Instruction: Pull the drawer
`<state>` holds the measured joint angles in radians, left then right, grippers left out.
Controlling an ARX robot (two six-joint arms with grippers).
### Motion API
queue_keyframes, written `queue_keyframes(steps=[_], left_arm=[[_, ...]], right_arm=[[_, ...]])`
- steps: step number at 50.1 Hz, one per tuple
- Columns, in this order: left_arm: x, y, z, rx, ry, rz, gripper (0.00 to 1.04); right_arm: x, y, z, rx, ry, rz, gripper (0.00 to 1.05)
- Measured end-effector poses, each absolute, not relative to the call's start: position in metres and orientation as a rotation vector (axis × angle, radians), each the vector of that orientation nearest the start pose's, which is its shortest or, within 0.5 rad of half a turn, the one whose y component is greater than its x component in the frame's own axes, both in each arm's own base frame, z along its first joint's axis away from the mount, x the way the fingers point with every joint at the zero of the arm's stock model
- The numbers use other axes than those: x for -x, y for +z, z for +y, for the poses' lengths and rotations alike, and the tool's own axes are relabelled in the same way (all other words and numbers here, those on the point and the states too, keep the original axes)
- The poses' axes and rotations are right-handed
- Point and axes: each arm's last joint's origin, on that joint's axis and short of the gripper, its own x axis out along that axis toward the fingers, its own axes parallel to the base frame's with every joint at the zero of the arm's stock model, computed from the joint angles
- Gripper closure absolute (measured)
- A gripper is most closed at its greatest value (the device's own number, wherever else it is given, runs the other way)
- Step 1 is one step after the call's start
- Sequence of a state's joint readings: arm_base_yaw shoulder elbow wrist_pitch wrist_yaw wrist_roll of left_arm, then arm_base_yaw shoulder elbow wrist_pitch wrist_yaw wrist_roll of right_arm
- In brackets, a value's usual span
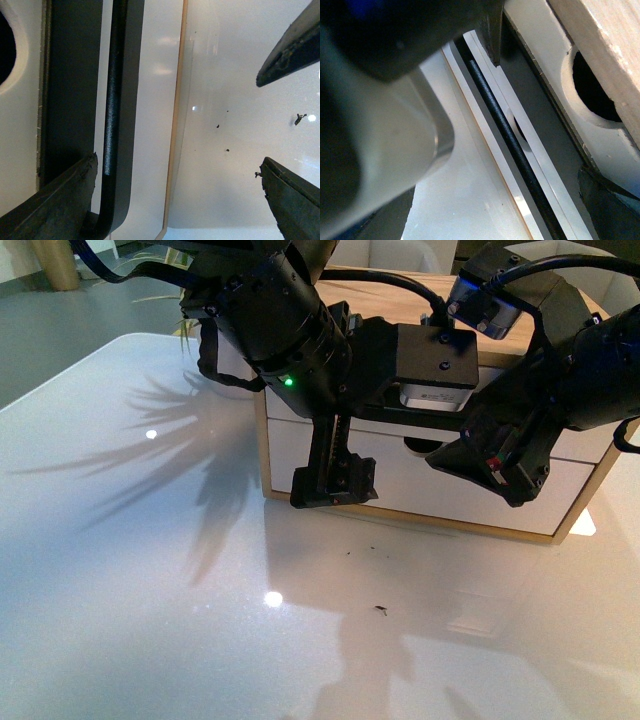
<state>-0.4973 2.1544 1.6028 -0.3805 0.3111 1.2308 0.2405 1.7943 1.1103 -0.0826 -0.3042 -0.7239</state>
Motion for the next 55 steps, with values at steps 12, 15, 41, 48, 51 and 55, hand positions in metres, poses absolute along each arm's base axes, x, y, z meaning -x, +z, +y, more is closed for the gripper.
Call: queue_keyframes(steps=[12,15,41,48,51,55], left_arm=[[-0.402,0.169,-0.228,-1.153,-1.242,0.368,0.07],[-0.402,0.169,-0.228,-1.155,-1.242,0.369,0.07],[-0.402,0.164,-0.23,-1.195,-1.241,0.375,0.07],[-0.402,0.164,-0.23,-1.197,-1.241,0.375,0.07],[-0.402,0.164,-0.23,-1.198,-1.242,0.377,0.07],[-0.402,0.164,-0.229,-1.203,-1.243,0.381,0.07]], right_arm=[[-0.362,0.185,0.095,0.635,0.788,0.562,0.09],[-0.362,0.185,0.093,0.635,0.79,0.566,0.09],[-0.364,0.168,0.074,0.627,0.78,0.558,0.09],[-0.365,0.164,0.072,0.62,0.782,0.562,0.09],[-0.365,0.164,0.071,0.619,0.781,0.564,0.09],[-0.365,0.163,0.07,0.619,0.78,0.568,0.09]])
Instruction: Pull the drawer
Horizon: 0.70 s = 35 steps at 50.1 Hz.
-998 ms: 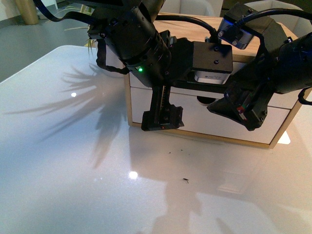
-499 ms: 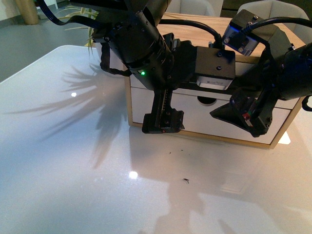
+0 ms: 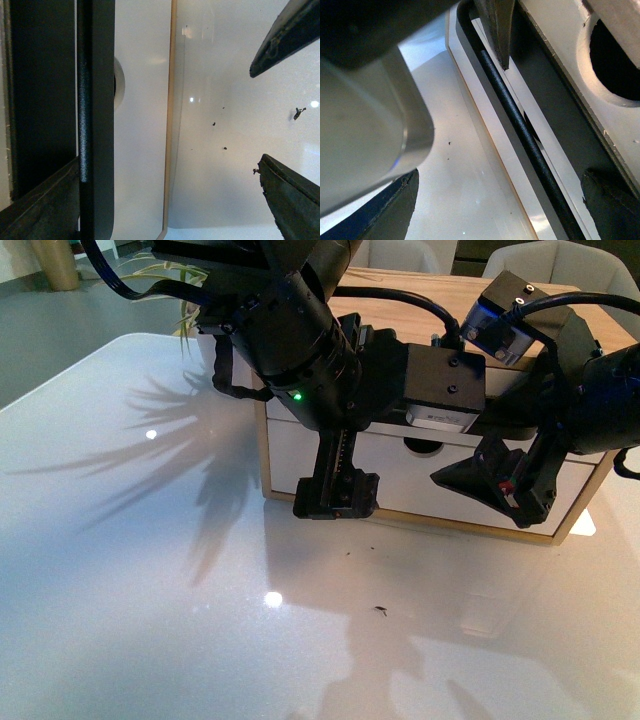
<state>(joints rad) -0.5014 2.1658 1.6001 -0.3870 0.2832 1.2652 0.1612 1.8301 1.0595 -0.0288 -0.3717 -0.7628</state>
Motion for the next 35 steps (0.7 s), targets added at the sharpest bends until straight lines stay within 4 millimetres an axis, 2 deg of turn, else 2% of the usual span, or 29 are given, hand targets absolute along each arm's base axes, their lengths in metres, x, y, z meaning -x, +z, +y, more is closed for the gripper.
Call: queue_keyframes(steps=[17,26,35], left_arm=[[-0.392,0.164,-0.225,-1.266,-1.319,0.42,0.07],[-0.375,0.165,-0.219,-1.27,-1.375,0.449,0.07],[-0.35,0.164,-0.209,-1.278,-1.412,0.451,0.07]], right_arm=[[-0.353,0.164,0.067,0.662,0.873,0.643,0.09],[-0.337,0.166,0.066,0.683,0.942,0.665,0.09],[-0.312,0.165,0.07,0.686,0.991,0.658,0.09]])
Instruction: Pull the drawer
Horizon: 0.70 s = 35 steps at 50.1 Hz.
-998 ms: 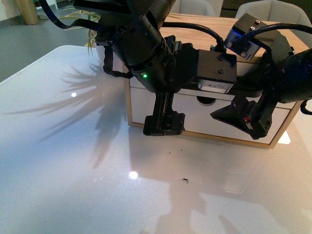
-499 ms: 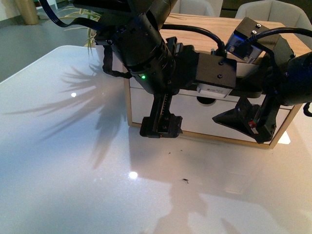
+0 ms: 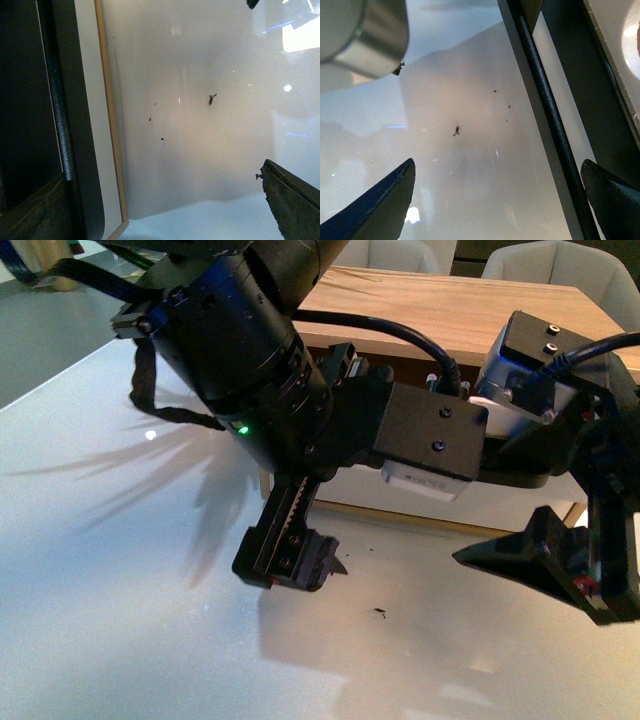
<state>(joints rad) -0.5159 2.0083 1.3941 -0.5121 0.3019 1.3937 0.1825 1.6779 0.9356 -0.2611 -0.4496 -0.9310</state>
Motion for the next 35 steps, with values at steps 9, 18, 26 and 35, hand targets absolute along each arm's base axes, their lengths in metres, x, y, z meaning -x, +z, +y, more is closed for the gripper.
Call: queue_keyframes(steps=[9,18,26,35], left_arm=[[-0.32,0.162,-0.195,-1.29,-1.443,0.433,0.07],[-0.295,0.162,-0.182,-1.304,-1.454,0.411,0.07],[-0.273,0.16,-0.171,-1.293,-1.463,0.386,0.07],[-0.258,0.156,-0.163,-1.235,-1.429,0.31,0.07]], right_arm=[[-0.28,0.165,0.076,0.685,1.042,0.644,0.09],[-0.254,0.164,0.083,0.682,1.072,0.639,0.09],[-0.234,0.162,0.089,0.667,1.085,0.633,0.09],[-0.221,0.162,0.092,0.591,1.049,0.603,0.09]])
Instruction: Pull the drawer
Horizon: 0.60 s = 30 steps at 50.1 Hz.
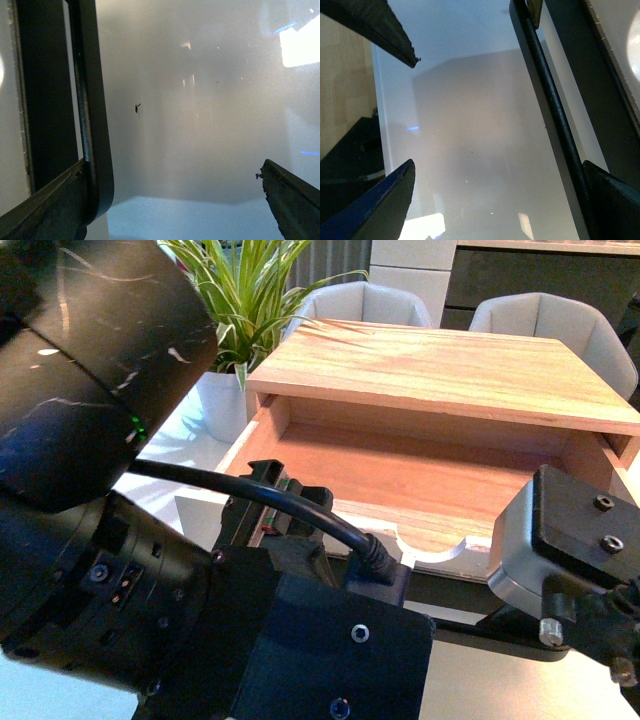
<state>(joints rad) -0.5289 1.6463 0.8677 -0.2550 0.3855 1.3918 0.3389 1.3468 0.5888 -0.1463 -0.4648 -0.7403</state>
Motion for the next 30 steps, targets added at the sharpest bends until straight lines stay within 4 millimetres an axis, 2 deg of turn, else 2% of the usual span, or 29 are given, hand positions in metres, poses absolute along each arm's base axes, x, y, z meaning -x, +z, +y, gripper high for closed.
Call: queue_keyframes(steps=[4,16,23,30], left_arm=[[-0.253,0.157,-0.16,-1.193,-1.393,0.281,0.07],[-0.245,0.166,-0.151,-1.067,-1.222,0.208,0.07],[-0.236,0.188,-0.143,-0.945,-1.084,0.106,0.07],[-0.224,0.208,-0.127,-0.804,-0.869,0.004,0.07]], right_arm=[[-0.216,0.165,0.09,0.542,1.025,0.588,0.09],[-0.207,0.194,0.085,0.437,0.949,0.426,0.09],[-0.198,0.215,0.076,0.341,0.847,0.317,0.09],[-0.192,0.235,0.063,0.258,0.644,0.174,0.09]])
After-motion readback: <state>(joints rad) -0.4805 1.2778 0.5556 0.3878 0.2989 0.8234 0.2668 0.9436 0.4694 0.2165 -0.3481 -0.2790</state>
